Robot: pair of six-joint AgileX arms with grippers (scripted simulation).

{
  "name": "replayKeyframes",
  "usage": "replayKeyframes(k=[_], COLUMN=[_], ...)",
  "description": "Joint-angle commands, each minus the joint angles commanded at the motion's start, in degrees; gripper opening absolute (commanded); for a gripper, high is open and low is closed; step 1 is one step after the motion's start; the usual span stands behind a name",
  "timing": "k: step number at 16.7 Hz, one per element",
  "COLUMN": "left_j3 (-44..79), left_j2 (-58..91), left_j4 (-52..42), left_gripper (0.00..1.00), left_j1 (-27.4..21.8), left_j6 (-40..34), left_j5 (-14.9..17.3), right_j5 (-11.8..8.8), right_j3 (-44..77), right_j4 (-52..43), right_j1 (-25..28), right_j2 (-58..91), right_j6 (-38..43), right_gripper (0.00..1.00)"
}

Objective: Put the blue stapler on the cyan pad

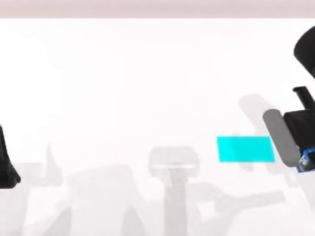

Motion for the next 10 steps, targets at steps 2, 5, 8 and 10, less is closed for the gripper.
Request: replayKeyframes(k=[2,5,8,10], left_j3=[0.00,0.00,0.00,0.00], left_j2=[0.00,0.00,0.00,0.00], left_j4=[0.00,0.00,0.00,0.00], left_gripper=[1.00,1.00,1.00,1.00], left_j1=[0.00,0.00,0.00,0.00], left_j6=[0.00,0.00,0.00,0.00], left_j5=[0.00,0.00,0.00,0.00], right_j5=[0.24,1.12,2.29,3.11], right_j3=[0.61,3.05,6.61,9.12], right_j4=[0.36,1.63,3.25,4.32], right_j1=[0.08,0.20,0.09,-0.19], right_j2=[0.23,1.28,3.11,4.61], right_j6=[1.59,8.51,20.85,32.28], right_gripper=[0.00,0.00,0.00,0.00])
